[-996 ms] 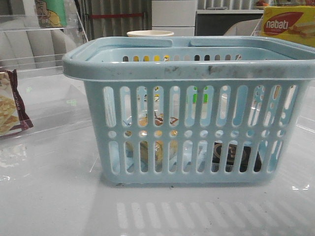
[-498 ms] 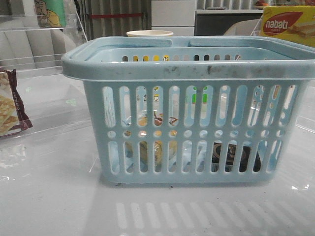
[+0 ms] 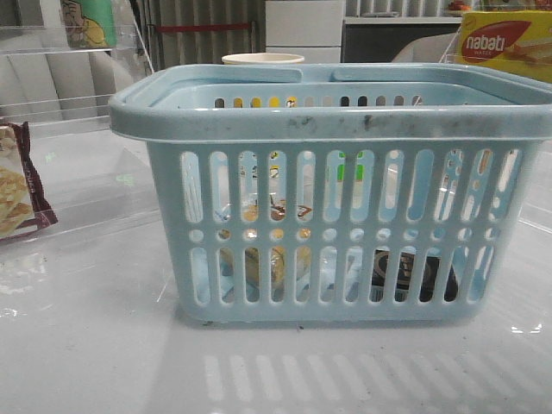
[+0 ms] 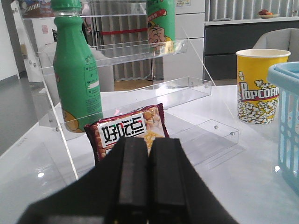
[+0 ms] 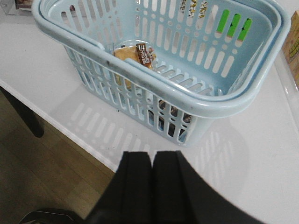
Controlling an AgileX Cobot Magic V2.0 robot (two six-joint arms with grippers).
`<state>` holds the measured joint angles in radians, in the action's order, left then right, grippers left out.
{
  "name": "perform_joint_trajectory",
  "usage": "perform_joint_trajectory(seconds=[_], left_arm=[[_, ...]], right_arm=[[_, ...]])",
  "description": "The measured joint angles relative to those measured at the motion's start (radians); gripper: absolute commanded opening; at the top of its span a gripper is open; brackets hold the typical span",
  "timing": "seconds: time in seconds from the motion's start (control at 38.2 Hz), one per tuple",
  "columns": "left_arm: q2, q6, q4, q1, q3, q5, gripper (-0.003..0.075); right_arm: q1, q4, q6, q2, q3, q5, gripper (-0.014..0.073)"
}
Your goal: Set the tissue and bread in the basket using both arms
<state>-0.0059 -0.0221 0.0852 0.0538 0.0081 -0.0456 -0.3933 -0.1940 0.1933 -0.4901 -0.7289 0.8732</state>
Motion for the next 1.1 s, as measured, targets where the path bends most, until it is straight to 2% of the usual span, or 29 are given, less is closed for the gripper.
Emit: perform_joint_trajectory(seconds=[0.73, 0.89, 1.1], left_arm=[[0.0, 0.0, 0.0, 0.0, 0.0, 0.002, 0.0095], [0.0, 0.0, 0.0, 0.0, 0.0, 0.002, 0.0095], [0.0, 0.0, 0.0, 0.0, 0.0, 0.002, 0.0095]], right_arm=[[0.006, 0.008, 0.0, 0.019, 0.007, -0.01, 0.0056], [0.128, 0.052, 0.0, 0.111, 0.08, -0.123, 0.0056], [0.314, 0.065, 0.0, 0.275, 0.323, -0.364, 0.0056]])
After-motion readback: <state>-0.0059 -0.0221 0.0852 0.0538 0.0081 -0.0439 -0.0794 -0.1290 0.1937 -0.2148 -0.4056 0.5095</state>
